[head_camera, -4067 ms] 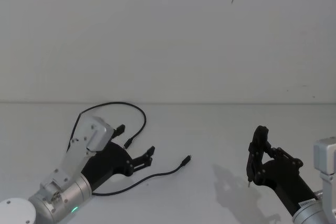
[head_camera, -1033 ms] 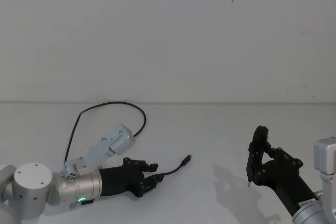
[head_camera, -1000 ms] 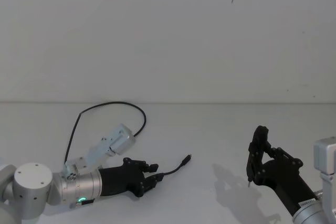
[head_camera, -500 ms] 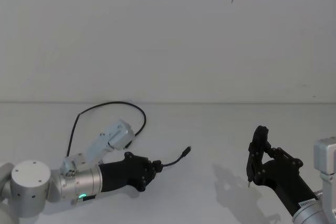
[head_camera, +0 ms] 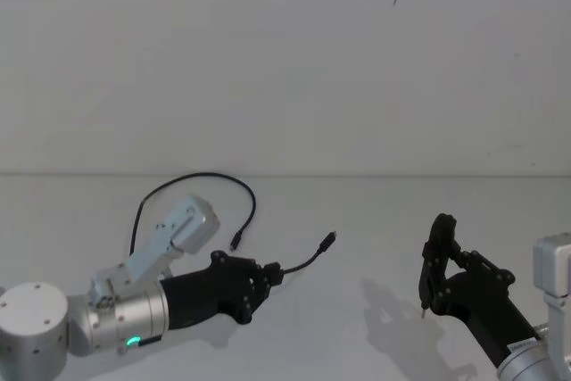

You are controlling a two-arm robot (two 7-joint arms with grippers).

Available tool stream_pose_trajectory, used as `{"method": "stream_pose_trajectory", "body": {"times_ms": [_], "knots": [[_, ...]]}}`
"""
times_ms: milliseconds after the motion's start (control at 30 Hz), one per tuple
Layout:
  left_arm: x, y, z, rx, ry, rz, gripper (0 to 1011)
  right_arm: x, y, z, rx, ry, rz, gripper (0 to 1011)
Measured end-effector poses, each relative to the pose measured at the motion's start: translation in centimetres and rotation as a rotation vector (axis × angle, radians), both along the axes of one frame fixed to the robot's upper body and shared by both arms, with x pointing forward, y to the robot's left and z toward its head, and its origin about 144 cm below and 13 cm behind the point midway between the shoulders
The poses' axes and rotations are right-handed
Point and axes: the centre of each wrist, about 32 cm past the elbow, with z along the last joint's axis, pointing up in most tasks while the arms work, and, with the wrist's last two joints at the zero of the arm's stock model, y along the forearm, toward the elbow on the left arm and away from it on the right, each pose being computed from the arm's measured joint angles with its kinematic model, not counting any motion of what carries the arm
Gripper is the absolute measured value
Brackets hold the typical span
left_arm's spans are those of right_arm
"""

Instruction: Pick up the data cable with the one hand.

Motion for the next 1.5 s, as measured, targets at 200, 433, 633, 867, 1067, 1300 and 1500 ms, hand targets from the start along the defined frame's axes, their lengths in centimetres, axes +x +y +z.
{"method": "stream_pose_trajectory", "body": {"times_ms": [200, 433, 633, 867, 1067, 1300, 1500], "knots": [[-1.9, 0.0, 0.1, -0.01, 0.002, 0.003, 51, 0.0, 0.0, 0.0, 0.0, 0.0, 0.0, 269], [-3.7, -0.1, 0.1, -0.014, 0.008, 0.001, 51, 0.0, 0.0, 0.0, 0.0, 0.0, 0.0, 269], [-4.6, -0.2, 0.0, -0.017, 0.011, 0.001, 51, 0.1, 0.1, 0.1, 0.005, -0.008, 0.005, 269], [-5.3, -0.2, 0.1, -0.018, 0.014, 0.0, 51, 0.6, 0.4, 1.0, 0.046, -0.048, 0.03, 269], [-5.7, -0.3, 0.1, -0.019, 0.016, -0.001, 51, 1.2, 0.9, 1.9, 0.114, -0.081, 0.058, 269], [-5.9, -0.3, 0.1, -0.02, 0.017, -0.001, 51, 2.0, 1.5, 2.4, 0.199, -0.092, 0.079, 269], [-6.0, -0.3, 0.1, -0.02, 0.017, -0.002, 51, 2.8, 2.3, 2.2, 0.278, -0.08, 0.091, 269]]}}
